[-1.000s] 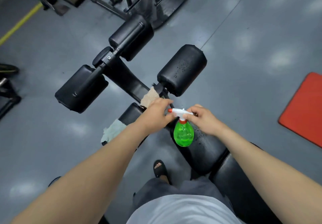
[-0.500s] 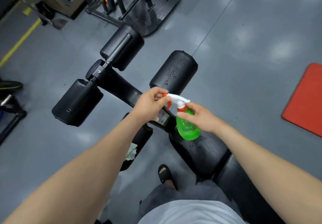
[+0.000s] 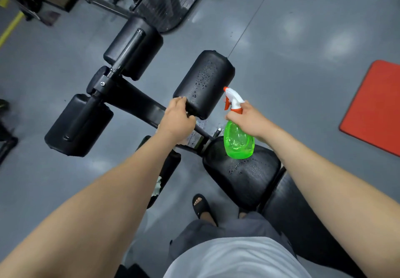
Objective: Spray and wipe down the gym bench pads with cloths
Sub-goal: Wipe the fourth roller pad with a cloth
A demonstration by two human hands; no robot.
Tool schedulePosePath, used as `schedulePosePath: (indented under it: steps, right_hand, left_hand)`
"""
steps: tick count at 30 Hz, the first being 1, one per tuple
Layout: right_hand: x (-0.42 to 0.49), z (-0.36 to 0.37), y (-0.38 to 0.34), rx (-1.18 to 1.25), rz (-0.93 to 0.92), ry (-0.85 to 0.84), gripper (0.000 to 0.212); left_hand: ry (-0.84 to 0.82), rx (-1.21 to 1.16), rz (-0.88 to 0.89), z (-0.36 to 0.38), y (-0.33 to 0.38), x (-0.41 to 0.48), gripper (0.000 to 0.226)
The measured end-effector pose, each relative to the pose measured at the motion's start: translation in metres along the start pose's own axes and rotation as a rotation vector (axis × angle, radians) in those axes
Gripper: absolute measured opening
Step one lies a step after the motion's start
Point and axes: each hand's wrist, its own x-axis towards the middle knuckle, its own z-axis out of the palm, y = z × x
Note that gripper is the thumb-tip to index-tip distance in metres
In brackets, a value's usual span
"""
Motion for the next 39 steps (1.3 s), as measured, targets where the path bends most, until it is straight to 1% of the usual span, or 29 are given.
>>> schedulePosePath:
  steps: [2, 3, 4, 6, 7, 10, 12, 17, 19, 20, 22, 24, 25, 27, 28, 29, 31, 33, 35, 36, 37, 38, 39]
  right_hand:
    - [0.002, -0.003, -0.005, 0.029, -0.037, -0.002, 0.037]
    - [0.001, -0.005, -0.009, 0.046, -0.044, -0.004, 0.043]
    - [0.002, -0.007, -0.011, 0.048, -0.040, -0.002, 0.041]
    - [0.006, -0.011, -0.014, 0.019, -0.007, 0.009, 0.027]
    - [0.009, -0.014, -0.016, -0.008, 0.007, 0.019, 0.025]
    - [0.014, -0.016, -0.021, -0.116, 0.020, 0.035, 0.032]
    - [0.016, -0.017, -0.025, -0.149, 0.016, 0.039, 0.028]
    - [0.018, -0.018, -0.037, -0.151, 0.000, 0.118, 0.014]
    - [0.016, -0.019, -0.043, -0.183, -0.009, 0.147, 0.014]
    - [0.015, -0.018, -0.043, -0.198, -0.005, 0.143, 0.017]
    - [0.010, -0.015, -0.045, -0.236, -0.002, 0.105, 0.022]
    - [0.005, -0.011, -0.045, -0.254, -0.015, 0.051, 0.018]
    - [0.002, -0.009, -0.046, -0.259, -0.033, 0.009, 0.020]
    - [-0.004, -0.005, -0.048, -0.266, -0.079, -0.087, 0.048]
    - [-0.007, -0.003, -0.049, -0.264, -0.092, -0.122, 0.052]
    - [-0.010, 0.000, -0.048, -0.274, -0.107, -0.140, 0.047]
    - [-0.012, 0.005, -0.045, -0.319, -0.104, -0.135, 0.026]
    - [-0.012, 0.005, -0.043, -0.394, -0.085, -0.089, 0.017]
    - [-0.008, 0.002, -0.039, -0.428, -0.060, -0.035, 0.029]
    - [-0.007, -0.001, -0.039, -0.416, -0.053, -0.017, 0.036]
    - [-0.006, -0.004, -0.040, -0.388, -0.043, -0.004, 0.042]
    - [-0.003, -0.007, -0.040, -0.354, -0.037, 0.012, 0.042]
    - [-0.001, -0.010, -0.040, -0.324, -0.033, 0.032, 0.037]
  left_hand:
    - [0.013, -0.004, -0.016, 0.002, -0.001, 0.003, 0.064]
    - [0.023, -0.013, -0.028, 0.002, 0.001, 0.004, 0.064]
    - [0.028, -0.021, -0.043, 0.001, 0.002, 0.006, 0.064]
    - [0.031, -0.026, -0.063, -0.001, 0.005, 0.010, 0.061]
    - [0.029, -0.022, -0.074, -0.002, 0.005, 0.014, 0.059]
    - [0.016, -0.016, -0.114, -0.005, 0.004, 0.026, 0.050]
    - [0.007, -0.004, -0.138, -0.006, -0.001, 0.035, 0.044]
    - [0.007, 0.051, -0.133, -0.004, -0.006, 0.043, 0.044]
    - [0.009, 0.043, -0.135, -0.003, -0.007, 0.043, 0.047]
    - [0.013, 0.036, -0.134, -0.002, -0.008, 0.043, 0.048]
    - [0.013, 0.019, -0.126, -0.004, -0.011, 0.044, 0.048]
    - [0.007, -0.009, -0.122, -0.005, -0.015, 0.047, 0.045]
    - [0.006, -0.024, -0.118, -0.006, -0.017, 0.049, 0.043]
    - [-0.004, -0.052, -0.121, -0.007, -0.019, 0.052, 0.041]
    - [-0.011, -0.072, -0.133, -0.008, -0.020, 0.052, 0.043]
    - [-0.015, -0.093, -0.147, -0.010, -0.019, 0.052, 0.046]
    - [-0.010, -0.130, -0.181, -0.011, -0.018, 0.051, 0.052]
    - [0.014, -0.170, -0.190, -0.011, -0.019, 0.054, 0.047]
    - [0.049, -0.232, -0.208, -0.008, -0.021, 0.053, 0.038]
    - [0.076, -0.254, -0.218, -0.007, -0.023, 0.052, 0.038]
    - [0.117, -0.248, -0.214, -0.006, -0.023, 0.048, 0.046]
    - [0.167, -0.220, -0.190, -0.004, -0.024, 0.045, 0.050]
    - [0.220, -0.184, -0.146, -0.001, -0.023, 0.042, 0.047]
